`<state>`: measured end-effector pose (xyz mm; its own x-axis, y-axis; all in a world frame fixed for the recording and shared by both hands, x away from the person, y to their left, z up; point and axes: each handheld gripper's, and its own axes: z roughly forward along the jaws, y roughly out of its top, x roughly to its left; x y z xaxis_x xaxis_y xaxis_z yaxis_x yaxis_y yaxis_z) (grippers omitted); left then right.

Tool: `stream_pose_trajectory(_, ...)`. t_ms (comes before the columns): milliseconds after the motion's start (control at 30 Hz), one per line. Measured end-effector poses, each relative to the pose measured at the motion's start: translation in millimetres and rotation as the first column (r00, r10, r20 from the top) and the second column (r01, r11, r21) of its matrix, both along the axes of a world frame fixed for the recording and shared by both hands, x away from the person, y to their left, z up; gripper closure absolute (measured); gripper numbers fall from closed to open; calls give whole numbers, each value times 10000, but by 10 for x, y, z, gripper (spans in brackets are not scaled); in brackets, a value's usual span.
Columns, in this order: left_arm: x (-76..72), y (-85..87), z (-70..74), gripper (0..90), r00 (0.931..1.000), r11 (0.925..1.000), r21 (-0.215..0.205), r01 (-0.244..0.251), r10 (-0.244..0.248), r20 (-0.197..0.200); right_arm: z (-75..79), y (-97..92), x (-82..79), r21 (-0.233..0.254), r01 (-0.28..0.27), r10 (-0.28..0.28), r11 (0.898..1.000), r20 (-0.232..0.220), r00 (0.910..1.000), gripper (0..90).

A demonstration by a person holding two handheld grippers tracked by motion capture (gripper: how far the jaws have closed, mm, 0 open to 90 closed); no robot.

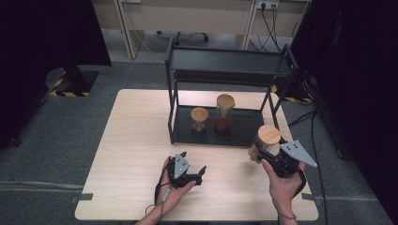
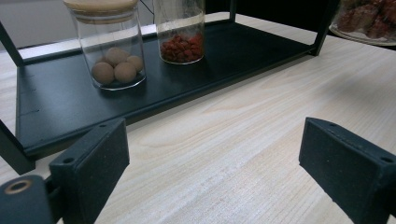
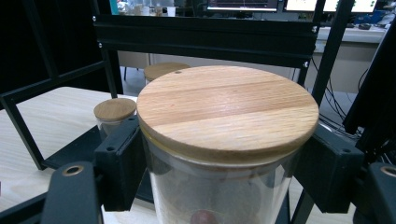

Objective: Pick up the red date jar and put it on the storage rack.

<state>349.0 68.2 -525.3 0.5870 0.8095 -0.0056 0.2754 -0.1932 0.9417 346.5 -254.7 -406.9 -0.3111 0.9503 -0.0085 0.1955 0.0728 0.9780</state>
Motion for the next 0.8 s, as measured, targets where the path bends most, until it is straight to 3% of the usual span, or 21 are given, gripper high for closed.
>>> stream_pose_trajectory(800, 1, -1, 0, 81, 10000, 10000, 8, -6, 6, -7, 26, 42, 220, 27, 131, -131, 9999, -141, 9998, 255)
